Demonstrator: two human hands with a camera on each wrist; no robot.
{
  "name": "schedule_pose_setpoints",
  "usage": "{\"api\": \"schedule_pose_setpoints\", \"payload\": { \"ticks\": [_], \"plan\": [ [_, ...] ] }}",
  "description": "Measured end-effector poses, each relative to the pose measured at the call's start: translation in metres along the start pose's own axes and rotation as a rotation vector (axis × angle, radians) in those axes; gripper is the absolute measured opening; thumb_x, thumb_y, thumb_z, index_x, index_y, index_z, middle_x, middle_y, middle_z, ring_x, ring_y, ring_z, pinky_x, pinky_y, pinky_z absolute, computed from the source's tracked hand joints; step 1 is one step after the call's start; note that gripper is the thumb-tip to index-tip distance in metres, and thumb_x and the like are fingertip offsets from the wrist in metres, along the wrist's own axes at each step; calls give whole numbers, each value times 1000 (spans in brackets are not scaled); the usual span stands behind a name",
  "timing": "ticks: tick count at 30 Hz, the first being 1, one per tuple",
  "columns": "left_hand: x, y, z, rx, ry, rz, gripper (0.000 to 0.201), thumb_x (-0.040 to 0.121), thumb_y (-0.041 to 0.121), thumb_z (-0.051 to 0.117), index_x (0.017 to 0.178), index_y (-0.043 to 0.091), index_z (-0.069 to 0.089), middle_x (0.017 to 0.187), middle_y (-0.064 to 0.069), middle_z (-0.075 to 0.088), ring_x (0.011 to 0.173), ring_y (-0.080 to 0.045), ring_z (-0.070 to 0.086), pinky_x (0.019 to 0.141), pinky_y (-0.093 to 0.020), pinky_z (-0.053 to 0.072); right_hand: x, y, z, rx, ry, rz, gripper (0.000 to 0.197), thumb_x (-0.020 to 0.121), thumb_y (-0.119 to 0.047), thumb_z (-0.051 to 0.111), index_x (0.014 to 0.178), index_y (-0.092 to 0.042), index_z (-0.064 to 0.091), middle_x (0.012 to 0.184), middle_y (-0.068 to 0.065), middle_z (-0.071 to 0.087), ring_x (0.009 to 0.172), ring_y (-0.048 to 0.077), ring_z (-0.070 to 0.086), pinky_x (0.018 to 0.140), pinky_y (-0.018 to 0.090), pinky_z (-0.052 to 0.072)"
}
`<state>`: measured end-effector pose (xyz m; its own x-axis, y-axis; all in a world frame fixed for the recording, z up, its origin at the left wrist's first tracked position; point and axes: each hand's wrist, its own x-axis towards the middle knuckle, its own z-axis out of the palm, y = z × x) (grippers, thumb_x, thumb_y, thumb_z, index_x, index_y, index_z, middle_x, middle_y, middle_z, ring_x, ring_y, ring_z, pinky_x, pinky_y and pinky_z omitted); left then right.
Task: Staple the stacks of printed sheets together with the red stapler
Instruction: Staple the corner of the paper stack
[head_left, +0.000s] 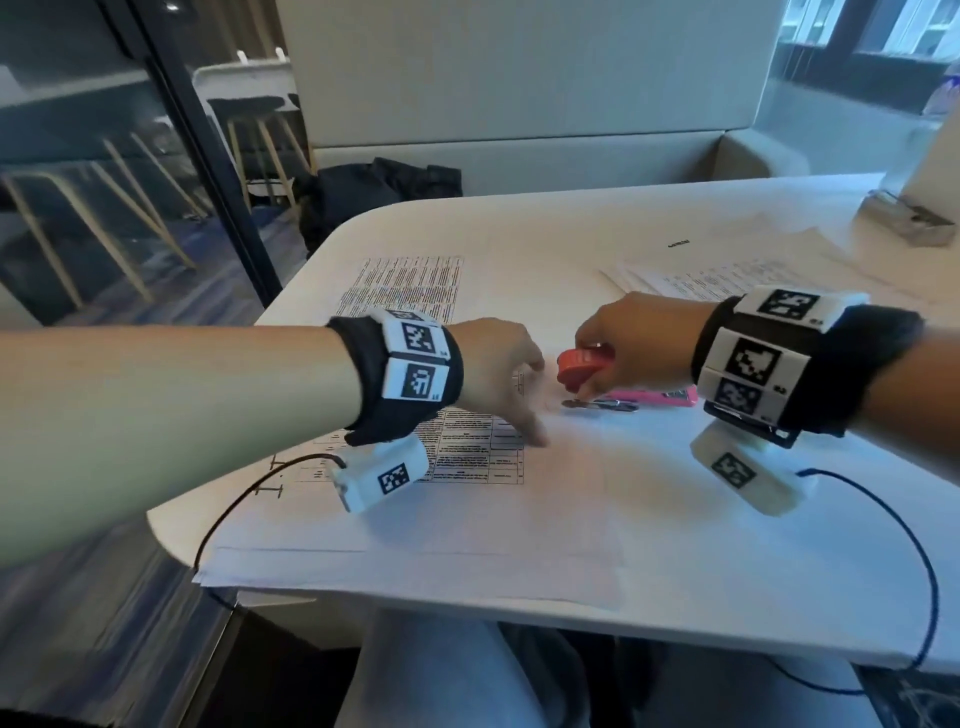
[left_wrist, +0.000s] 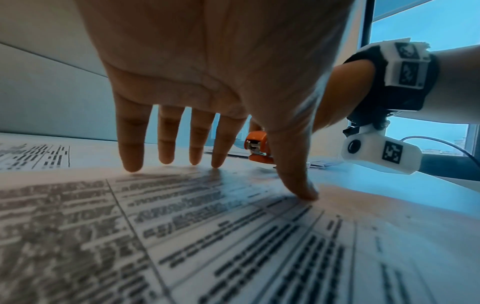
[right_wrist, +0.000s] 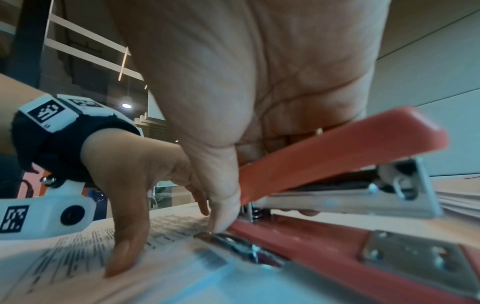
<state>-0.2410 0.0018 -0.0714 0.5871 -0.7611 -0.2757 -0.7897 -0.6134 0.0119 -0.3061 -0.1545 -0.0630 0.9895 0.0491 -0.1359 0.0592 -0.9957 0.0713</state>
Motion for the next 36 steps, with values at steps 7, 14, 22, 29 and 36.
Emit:
{"api": "schedule_pose_setpoints", "payload": {
  "ticks": [7, 14, 22, 29, 36],
  "plan": [
    [5, -3, 9, 0, -135, -5, 108, 68, 75, 58, 151, 22, 17, 160, 6, 8, 143, -19, 24, 116, -38, 26, 11, -4, 9, -32, -48, -23, 34, 87, -50, 61, 103, -20, 61, 88, -3, 62, 84, 16, 56, 69, 27, 41],
    [7, -11, 21, 5, -203, -10, 111, 70, 82, 45, 151, 29, -11, 158, 13, -15, 147, -20, -9, 120, -44, 9, 18, -5, 15, 3, -90, -76, 26, 92, -46, 55, 94, -23, 43, 74, -10, 46, 65, 6, 43, 54, 22, 29],
    [5, -14, 24, 22, -192, 28, 94, 70, 84, 40, 148, 41, 8, 157, 21, -6, 147, -23, -10, 118, -51, 14, 27, -9, 17, -87, -14, -316, 25, 92, -43, 54, 93, -22, 40, 90, -2, 51, 87, 18, 49, 77, 35, 45],
    [9, -15, 25, 38, -224, 16, 106, 68, 86, 39, 149, 38, -10, 156, 15, -21, 146, -24, -14, 117, -54, 10, 31, -13, 26, -65, -71, -204, 24, 96, -38, 50, 105, -19, 39, 87, -3, 52, 78, 15, 47, 65, 26, 38],
    [6, -12, 24, 10, -208, 21, 89, 71, 83, 41, 146, 43, 11, 155, 24, -7, 147, -23, -12, 119, -50, 8, 24, -8, 23, -291, 280, -551, 40, 85, -41, 67, 96, -5, 55, 89, 10, 55, 71, 21, 44, 59, 33, 38]
  ]
}}
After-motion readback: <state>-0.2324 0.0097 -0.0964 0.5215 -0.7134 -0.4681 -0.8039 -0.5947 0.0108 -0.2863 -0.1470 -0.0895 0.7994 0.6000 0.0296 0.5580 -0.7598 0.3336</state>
